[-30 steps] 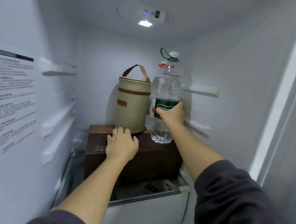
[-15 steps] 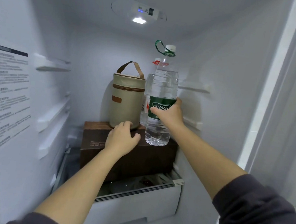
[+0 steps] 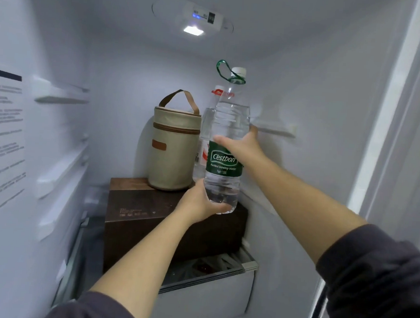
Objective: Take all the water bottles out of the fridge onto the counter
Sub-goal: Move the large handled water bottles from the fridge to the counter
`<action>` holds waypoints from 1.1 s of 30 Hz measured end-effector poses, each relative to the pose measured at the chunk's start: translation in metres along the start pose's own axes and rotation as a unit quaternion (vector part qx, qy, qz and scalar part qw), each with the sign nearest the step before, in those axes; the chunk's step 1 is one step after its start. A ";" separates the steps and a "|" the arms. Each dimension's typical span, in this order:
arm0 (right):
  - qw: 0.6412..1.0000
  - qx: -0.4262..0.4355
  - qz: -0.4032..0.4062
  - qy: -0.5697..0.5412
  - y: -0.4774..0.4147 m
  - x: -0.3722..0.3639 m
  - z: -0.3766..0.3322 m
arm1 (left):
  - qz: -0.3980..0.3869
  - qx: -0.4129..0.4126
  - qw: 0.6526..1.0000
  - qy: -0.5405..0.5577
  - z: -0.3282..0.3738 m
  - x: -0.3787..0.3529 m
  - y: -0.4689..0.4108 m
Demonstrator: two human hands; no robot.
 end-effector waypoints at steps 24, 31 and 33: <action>0.995 0.059 0.036 -0.074 0.023 0.081 -0.097 | -0.016 -0.081 0.996 0.037 0.006 0.002 0.005; 0.981 0.089 0.089 -0.146 0.075 0.097 -0.084 | 0.110 -0.135 0.982 0.067 0.017 -0.021 0.012; 0.981 0.092 0.090 -0.144 0.094 0.105 -0.079 | 0.135 -0.129 0.981 0.048 0.015 -0.031 0.017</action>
Point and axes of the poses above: each hand's wrist, its own y-axis away from the middle knuckle, its own x-axis out of the back of the hand, z = x × y, the point moved 4 cm from there along -y, towards the middle knuckle, and after that the axes turned 6 degrees about -y, right-handed, at the moved point
